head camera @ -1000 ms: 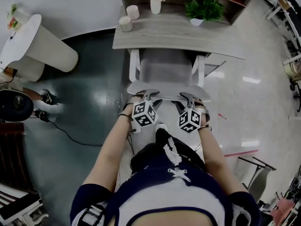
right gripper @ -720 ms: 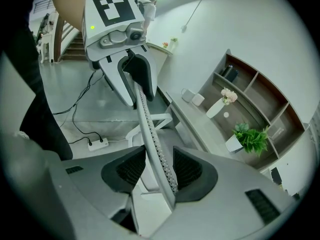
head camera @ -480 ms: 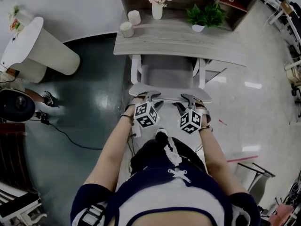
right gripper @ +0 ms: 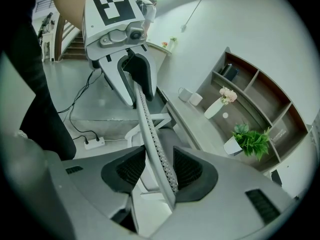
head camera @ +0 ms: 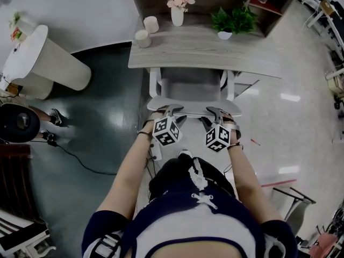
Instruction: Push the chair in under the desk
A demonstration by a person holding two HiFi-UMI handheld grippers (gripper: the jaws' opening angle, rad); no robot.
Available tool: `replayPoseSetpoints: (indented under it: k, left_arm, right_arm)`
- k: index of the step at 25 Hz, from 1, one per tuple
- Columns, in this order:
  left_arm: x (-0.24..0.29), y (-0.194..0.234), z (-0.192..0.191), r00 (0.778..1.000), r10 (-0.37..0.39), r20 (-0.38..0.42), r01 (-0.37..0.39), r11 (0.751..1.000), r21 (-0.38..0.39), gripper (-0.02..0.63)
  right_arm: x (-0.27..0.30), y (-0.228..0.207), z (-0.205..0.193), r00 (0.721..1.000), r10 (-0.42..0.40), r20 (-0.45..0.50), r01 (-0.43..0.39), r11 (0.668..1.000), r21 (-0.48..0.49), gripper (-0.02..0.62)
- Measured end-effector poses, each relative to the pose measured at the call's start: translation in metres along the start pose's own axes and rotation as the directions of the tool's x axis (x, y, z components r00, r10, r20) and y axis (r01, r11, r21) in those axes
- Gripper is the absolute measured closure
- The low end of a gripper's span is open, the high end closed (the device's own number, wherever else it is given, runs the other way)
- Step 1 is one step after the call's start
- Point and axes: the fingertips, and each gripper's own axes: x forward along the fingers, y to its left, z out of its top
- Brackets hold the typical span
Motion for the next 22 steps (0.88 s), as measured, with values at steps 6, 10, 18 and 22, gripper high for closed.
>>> replayPoseSetpoints:
  k: [6, 10, 18, 22]
  left_arm:
    - [0.008, 0.013, 0.004, 1.0, 0.006, -0.004, -0.006, 1.0, -0.003, 0.451]
    - [0.013, 0.022, 0.006, 1.0, 0.013, -0.005, -0.013, 1.0, -0.004, 0.451]
    - [0.017, 0.036, 0.007, 1.0, 0.017, -0.011, -0.017, 1.0, 0.001, 0.451]
    - [0.018, 0.039, 0.01, 1.0, 0.008, -0.011, -0.008, 1.0, 0.015, 0.456]
  right_arm:
    - [0.008, -0.015, -0.002, 1.0, 0.003, -0.002, -0.003, 1.0, -0.001, 0.439]
    - [0.013, -0.024, -0.002, 1.0, -0.001, 0.0, 0.001, 1.0, -0.007, 0.439]
    - [0.021, -0.036, 0.0, 1.0, 0.002, -0.002, -0.002, 1.0, -0.009, 0.439]
    - [0.021, -0.04, 0.0, 1.0, -0.01, 0.004, 0.01, 1.0, -0.019, 0.437]
